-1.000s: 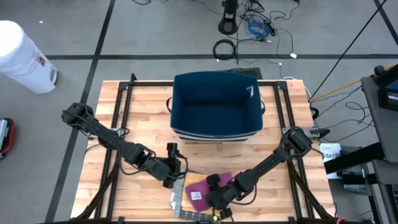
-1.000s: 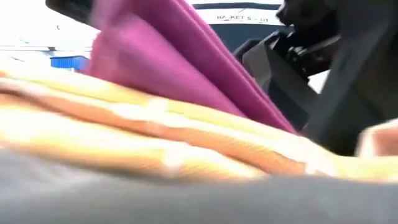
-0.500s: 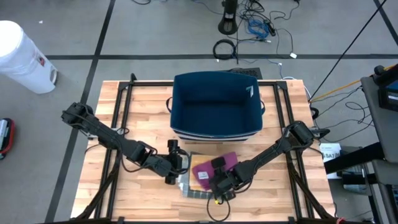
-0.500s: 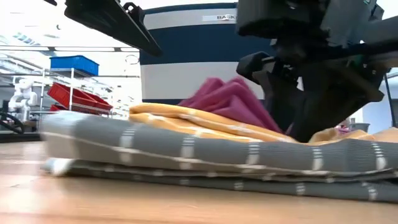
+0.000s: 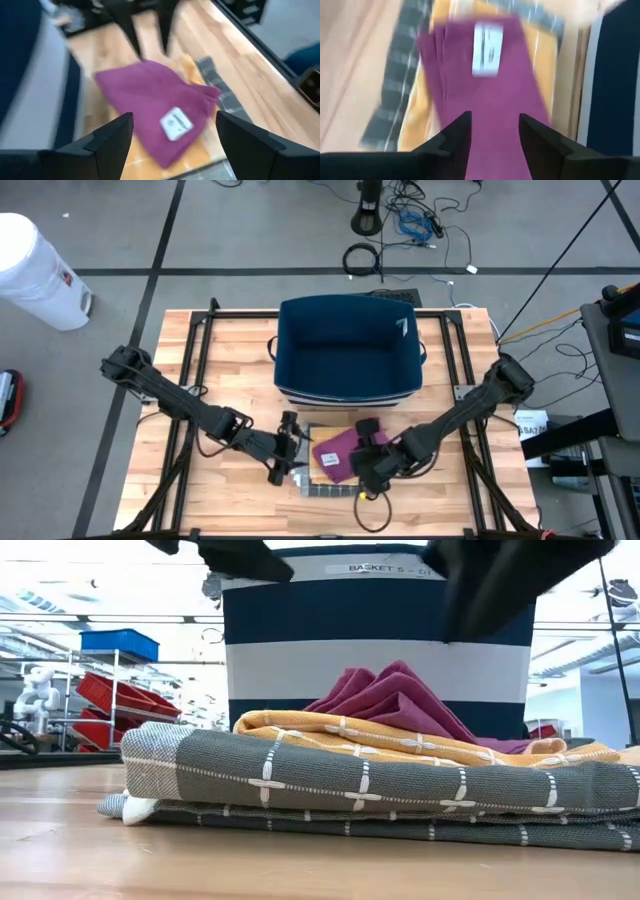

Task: Fold towel
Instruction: Stack the stacked towels on the gray towel

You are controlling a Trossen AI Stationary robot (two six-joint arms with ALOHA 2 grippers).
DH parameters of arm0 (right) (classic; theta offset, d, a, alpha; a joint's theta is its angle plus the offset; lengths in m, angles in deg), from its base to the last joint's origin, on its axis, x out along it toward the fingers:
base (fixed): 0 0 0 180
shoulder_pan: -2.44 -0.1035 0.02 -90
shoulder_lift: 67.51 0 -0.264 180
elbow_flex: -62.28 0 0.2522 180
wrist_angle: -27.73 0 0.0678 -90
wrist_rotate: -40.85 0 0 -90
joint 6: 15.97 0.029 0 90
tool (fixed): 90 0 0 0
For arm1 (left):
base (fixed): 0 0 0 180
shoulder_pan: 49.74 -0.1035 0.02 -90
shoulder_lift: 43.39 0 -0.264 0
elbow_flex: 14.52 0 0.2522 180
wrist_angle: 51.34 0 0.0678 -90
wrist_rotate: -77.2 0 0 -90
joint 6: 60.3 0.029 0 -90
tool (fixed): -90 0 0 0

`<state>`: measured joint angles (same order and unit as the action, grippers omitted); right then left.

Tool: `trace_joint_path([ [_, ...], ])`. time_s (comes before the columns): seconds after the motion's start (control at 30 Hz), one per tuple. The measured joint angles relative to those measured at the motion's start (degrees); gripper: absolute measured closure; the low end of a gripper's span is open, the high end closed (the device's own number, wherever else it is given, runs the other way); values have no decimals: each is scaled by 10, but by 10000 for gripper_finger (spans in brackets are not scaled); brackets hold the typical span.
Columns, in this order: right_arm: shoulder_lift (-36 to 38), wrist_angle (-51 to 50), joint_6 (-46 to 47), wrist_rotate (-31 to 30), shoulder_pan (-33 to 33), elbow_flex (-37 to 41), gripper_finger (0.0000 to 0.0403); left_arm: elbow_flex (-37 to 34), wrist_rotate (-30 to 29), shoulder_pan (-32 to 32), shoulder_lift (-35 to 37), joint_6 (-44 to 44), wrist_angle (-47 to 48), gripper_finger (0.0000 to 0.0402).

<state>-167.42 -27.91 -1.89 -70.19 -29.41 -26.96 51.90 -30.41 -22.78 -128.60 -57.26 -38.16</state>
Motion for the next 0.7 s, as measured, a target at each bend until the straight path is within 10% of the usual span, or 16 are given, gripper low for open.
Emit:
trace_joint_path([
  [0.7,-6,92,243,-102,-99,217,243,-1,67,-15,-128,30,-171,111],
])
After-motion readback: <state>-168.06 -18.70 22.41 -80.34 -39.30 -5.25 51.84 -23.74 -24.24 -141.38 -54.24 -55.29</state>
